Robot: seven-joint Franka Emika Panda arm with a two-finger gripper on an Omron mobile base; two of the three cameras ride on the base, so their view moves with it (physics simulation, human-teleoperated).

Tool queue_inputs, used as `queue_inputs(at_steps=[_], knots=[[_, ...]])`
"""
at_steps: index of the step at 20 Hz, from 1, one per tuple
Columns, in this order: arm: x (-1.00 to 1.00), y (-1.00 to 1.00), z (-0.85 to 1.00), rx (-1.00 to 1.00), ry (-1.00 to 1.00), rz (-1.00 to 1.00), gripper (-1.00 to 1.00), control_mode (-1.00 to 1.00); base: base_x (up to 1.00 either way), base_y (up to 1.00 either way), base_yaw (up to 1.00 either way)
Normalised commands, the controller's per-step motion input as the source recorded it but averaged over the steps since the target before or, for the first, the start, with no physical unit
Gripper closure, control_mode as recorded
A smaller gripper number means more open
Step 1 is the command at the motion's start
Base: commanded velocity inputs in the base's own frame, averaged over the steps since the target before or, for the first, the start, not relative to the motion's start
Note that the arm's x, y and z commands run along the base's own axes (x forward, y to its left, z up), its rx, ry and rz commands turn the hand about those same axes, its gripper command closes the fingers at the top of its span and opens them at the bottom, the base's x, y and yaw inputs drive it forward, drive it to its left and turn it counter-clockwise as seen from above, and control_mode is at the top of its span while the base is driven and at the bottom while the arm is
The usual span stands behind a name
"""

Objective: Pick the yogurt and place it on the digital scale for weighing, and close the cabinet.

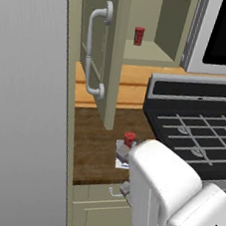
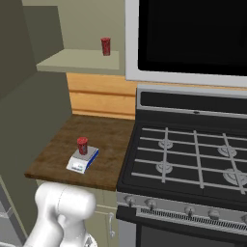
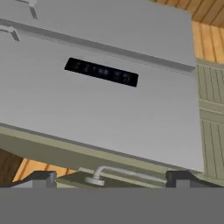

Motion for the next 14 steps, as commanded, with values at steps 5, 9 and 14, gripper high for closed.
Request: queue_inputs(at_steps=[5, 9, 14], knots=[[0.62, 0.00, -0.18, 0.01, 0.00, -0.04, -1.00, -1.00, 0.00, 0.00, 0.00], [0.69, 0.00, -0.20, 0.00, 0.00, 0.00, -1.00, -1.00, 0.00, 0.00, 0.00], [0.37, 0.07, -0.11, 0.01, -0.07, -0.10, -1.00, -1.00, 0.00, 0.00, 0.00]])
